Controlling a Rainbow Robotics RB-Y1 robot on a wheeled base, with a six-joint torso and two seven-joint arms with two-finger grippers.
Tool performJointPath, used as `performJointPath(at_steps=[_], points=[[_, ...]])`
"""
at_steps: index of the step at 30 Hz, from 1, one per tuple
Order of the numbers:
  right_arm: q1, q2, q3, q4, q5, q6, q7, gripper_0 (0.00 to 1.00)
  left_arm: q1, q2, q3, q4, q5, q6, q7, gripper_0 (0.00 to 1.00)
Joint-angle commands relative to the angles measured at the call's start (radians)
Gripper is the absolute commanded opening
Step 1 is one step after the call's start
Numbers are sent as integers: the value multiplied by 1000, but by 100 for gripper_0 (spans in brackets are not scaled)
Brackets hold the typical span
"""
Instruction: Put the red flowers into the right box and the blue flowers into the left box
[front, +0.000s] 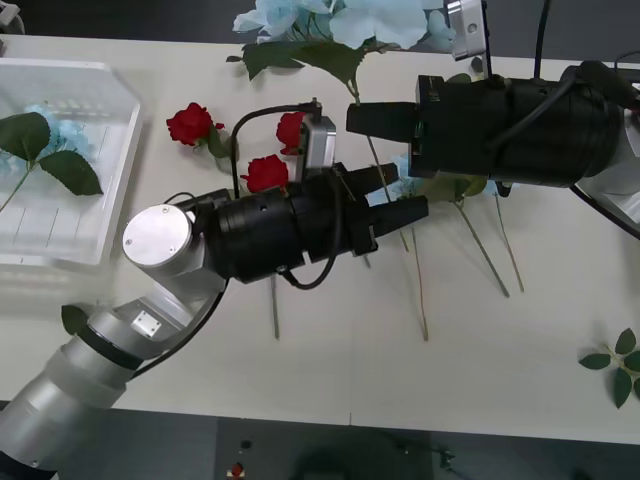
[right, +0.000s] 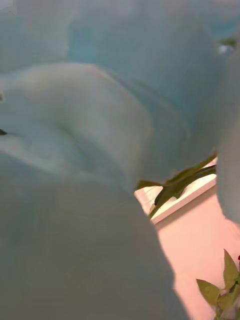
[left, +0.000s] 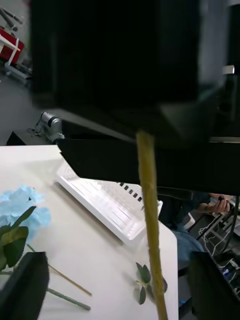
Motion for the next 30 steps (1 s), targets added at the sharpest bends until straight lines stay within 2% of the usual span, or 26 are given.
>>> performJointPath(at_steps=[1,2,3,13,14,15,17,18,19,24,30], points=[[-24,-15,-20,-22,-6,-1,-36,0,-18,-1,-25,-11,-3,2,-27,25],[-26,-15,-20,-22,-6,-1,-36,0,-18,-1,-26,-11,-3,0,-27,5],[-24,-15,-20,-21,-6,-1,-34,0,-18,-1,-26,-9,-3,0,-27,0],[-24,-16,-20,-22,-6,-1,-36,0,-16,0,-23,-1,-3,-6,-27,0],[-26,-18,-20,-22,-6,-1,-34,3,-16,0,-22,0,-2,-6,-27,0],[-24,-18,-20,-21,-6,-1,-34,11,-16,2,-22,0,1,-6,-27,0],[-24,-18,-20,-22,-6,-1,-33,69,-16,6,-22,-1,7,-9,-27,0],[-24,-18,-20,-22,-6,-1,-33,80,-16,10,-22,0,9,-9,-27,0],[-24,-18,-20,-21,-5,-1,-33,99,-16,14,-20,-1,15,-9,-27,0],[-24,-19,-20,-22,-6,-1,-34,100,-12,43,-9,-1,50,-9,-27,0],[-24,-19,-22,-22,-6,-1,-34,100,19,180,53,-12,199,2,-27,0]])
